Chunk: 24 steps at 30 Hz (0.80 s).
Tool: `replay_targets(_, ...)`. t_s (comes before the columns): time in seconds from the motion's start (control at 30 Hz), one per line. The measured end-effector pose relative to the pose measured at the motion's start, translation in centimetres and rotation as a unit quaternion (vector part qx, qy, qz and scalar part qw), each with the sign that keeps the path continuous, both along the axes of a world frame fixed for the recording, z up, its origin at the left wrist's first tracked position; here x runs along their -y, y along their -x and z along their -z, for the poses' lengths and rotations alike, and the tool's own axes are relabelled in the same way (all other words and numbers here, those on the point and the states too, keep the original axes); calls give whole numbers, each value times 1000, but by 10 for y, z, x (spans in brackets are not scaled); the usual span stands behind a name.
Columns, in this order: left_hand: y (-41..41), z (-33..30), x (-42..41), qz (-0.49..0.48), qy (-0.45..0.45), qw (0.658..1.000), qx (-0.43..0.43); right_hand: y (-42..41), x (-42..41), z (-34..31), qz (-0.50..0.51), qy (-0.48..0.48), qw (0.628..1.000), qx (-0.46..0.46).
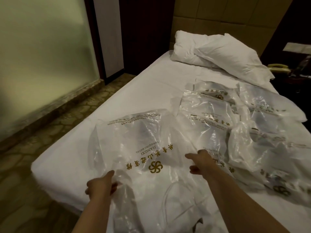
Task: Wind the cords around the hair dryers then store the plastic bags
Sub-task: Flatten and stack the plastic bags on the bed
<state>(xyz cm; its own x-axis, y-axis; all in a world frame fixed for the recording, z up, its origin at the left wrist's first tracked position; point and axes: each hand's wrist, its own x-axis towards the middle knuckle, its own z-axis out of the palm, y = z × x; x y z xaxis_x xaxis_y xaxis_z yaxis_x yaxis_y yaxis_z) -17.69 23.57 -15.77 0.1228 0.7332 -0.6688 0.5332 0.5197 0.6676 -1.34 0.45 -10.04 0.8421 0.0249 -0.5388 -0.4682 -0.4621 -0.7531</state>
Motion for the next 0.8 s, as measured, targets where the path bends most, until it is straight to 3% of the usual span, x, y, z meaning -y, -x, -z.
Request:
replay_targets(0.13,4,-4,0,29,-17,998,-44,0,-7,-16,-66,-11,994,-90)
replay_targets(0.27,2,-11,0,28,112,985,130,-7,-12,-13,-59,-13,992,-111)
replay_targets(0.33,2,-26,-1,31,162,971,172,-7,-15,-8,-56,-13,993,-103)
replay_targets(0.6,6,-96,-64,168,126,969,133,-16,-21,-31,-39,-61,991,-115)
replay_targets(0.7,-1,-120,-88,169,123,961,179,-26,-20,-51,-33,-82,989,-121)
replay_targets(0.8,-18,-128,-109,99,112,954,258,-32,-26,-56,5,-188,976,-105)
